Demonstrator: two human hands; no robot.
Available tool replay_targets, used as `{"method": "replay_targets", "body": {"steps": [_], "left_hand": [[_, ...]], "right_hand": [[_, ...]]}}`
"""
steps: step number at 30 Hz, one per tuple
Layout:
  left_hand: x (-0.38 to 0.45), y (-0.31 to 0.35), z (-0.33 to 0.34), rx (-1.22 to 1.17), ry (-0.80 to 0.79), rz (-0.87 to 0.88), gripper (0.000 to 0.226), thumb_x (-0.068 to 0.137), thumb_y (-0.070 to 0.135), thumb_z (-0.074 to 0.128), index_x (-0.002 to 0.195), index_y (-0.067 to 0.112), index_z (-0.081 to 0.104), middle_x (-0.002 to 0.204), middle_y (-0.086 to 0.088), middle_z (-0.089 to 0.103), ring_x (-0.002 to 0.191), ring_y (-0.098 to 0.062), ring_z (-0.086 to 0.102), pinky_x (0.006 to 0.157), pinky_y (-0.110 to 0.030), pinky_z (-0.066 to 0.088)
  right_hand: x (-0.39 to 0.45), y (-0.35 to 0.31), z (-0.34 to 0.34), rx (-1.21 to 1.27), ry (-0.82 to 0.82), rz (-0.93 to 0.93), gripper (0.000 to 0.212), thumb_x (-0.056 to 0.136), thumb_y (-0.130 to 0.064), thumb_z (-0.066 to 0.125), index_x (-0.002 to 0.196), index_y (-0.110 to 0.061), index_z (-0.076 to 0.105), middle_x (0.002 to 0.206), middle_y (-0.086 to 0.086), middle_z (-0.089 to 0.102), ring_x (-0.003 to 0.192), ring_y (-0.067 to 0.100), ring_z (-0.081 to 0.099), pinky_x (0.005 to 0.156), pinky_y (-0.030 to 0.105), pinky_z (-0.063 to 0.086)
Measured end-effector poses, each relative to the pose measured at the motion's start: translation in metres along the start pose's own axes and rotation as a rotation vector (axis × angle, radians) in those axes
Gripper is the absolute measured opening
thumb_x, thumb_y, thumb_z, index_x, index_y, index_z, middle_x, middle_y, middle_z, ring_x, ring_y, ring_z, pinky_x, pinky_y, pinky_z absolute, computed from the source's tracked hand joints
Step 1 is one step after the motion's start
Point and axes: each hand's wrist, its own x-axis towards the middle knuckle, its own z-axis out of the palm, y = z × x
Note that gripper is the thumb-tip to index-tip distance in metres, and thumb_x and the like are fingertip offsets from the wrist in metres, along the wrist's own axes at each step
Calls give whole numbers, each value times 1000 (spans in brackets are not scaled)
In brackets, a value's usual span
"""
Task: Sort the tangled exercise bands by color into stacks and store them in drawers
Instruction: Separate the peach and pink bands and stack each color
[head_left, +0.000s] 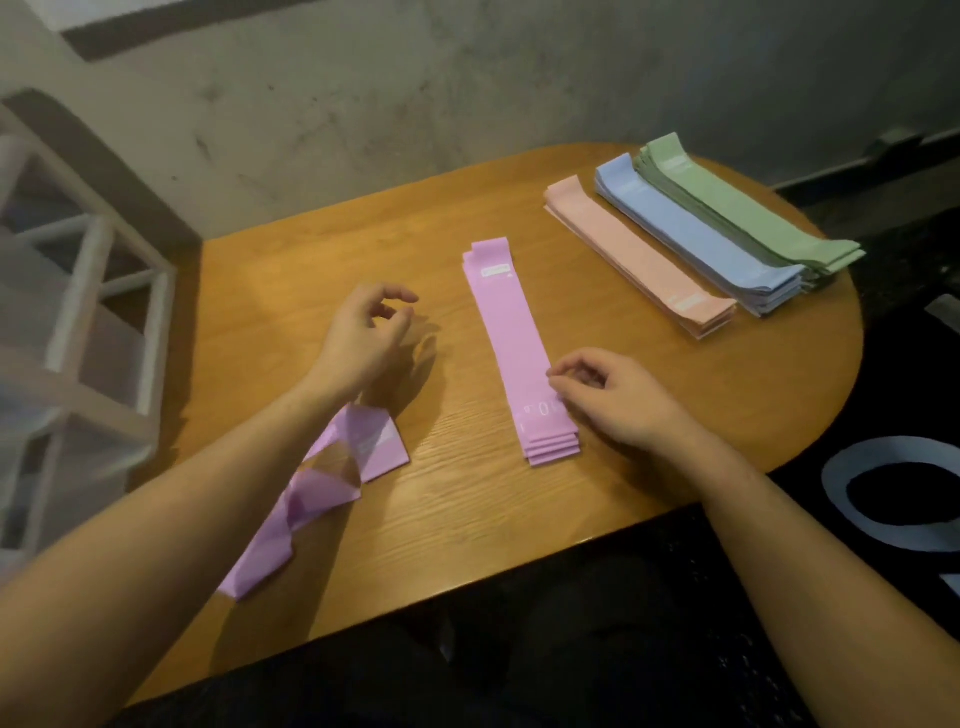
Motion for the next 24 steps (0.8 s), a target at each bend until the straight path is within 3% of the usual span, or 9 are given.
{"method": "replay_targets", "body": {"steps": [3,8,11,14,16,20,24], "left_hand": [[-25,-8,-28,14,25,-4,15,97,11,60,105,22,66,110,7,60,85,13,52,74,-17,44],[-68,-25,-68,49,107,13,19,97,9,60,105,25,64,107,10,59,90,13,53,71,-11,41],[-96,-40,-78,34,129,22,22,95,7,62,105,26,64,105,19,58,92,10,54,76,-11,42],[-116,-57,-75,98,145,74,16,90,15,65,103,24,66,103,16,60,97,-3,54,85,-11,38],[-122,-68,-73,176,184,65,16,87,18,69,103,21,67,105,12,61,101,-12,54,87,-14,33],[-134,-83,-66,205,255,7,28,83,12,75,109,16,66,113,10,57,107,-14,50,91,-22,33],[-138,-83,-63,132,270,-77,30,84,17,74,112,20,65,113,11,56,106,-9,50,91,-24,38]], "right_hand": [[-6,-15,16,140,37,-34,10,94,-15,66,97,-24,70,73,0,52,55,11,45,49,19,36],[-13,-45,49,99,-26,-132,15,94,-7,64,107,-13,67,75,-3,52,57,22,45,55,29,37],[-15,-53,75,72,-48,-137,13,94,-11,65,101,-21,69,71,-12,54,46,10,46,43,23,39],[-13,-59,104,-37,-82,-192,17,91,-15,68,94,-32,70,79,-13,63,65,0,54,65,20,47],[-10,-64,123,-71,-127,-209,20,91,-16,68,91,-35,69,82,-12,66,71,-1,56,72,19,47],[-3,-74,156,-53,-163,-247,26,90,-10,66,88,-37,68,88,-7,70,75,7,60,73,20,47],[15,-82,173,-59,-176,-266,24,90,-7,64,93,-31,68,90,-4,69,67,-1,53,67,20,45]]}}
